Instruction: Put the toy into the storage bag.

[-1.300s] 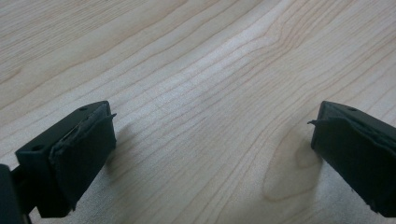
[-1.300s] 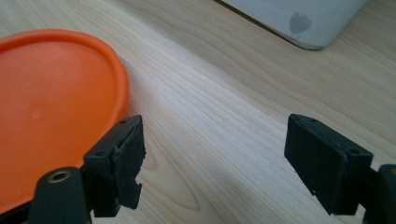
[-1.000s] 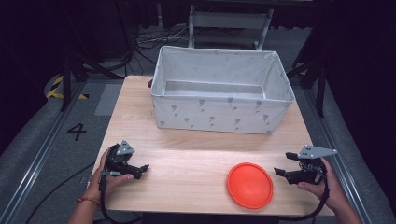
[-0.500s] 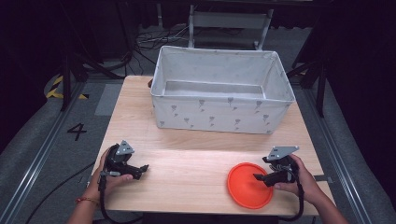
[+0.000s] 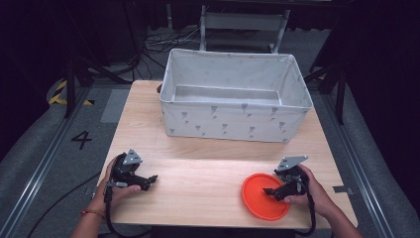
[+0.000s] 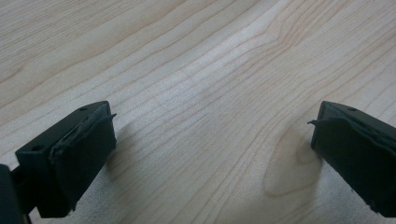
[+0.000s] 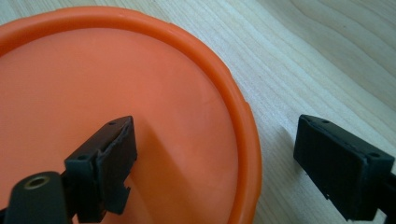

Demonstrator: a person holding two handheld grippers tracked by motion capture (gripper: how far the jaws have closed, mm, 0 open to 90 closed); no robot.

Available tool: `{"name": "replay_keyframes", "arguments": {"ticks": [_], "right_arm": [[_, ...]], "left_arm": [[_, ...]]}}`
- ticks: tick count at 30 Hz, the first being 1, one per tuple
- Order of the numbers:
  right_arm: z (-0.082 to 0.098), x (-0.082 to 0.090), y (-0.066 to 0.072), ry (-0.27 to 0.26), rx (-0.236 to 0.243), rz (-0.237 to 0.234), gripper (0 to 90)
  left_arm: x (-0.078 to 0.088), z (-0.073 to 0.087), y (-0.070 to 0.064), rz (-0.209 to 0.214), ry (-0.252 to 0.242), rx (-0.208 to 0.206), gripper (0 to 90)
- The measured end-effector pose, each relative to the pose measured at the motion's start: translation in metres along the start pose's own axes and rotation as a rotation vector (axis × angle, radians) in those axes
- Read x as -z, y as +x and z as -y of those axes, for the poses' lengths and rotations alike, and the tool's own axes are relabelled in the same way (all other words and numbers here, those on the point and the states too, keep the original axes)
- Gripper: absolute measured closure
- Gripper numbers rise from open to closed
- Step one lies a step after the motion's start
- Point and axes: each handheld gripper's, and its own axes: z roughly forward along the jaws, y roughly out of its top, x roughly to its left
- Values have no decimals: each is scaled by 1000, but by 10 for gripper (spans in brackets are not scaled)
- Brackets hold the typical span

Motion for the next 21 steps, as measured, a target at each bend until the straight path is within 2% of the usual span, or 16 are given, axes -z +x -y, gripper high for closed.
{"name": "replay_keyframes", "arguments": {"ticks": [3,6,8,10,14,16,21], "right_arm": [[0,1,2,1,14,-17,200],[-1,3,5,-7,34,-37,309],[-1,4,7,-8,33,-36,309],[-2,3,7,-5,29,-30,323],[-2,7,3,-27,4,7,518],[-1,9,1,-40,-7,12,575],[-3,14,0,-59,7,24,672]], "left_arm": [[0,0,0,0,0,0,2],[0,0,0,0,0,0,2],[0,0,0,0,0,0,2],[0,0,0,0,0,-1,2],[0,0,0,0,0,-1,2],[0,0,0,0,0,0,2],[0,0,0,0,1,0,2]]}}
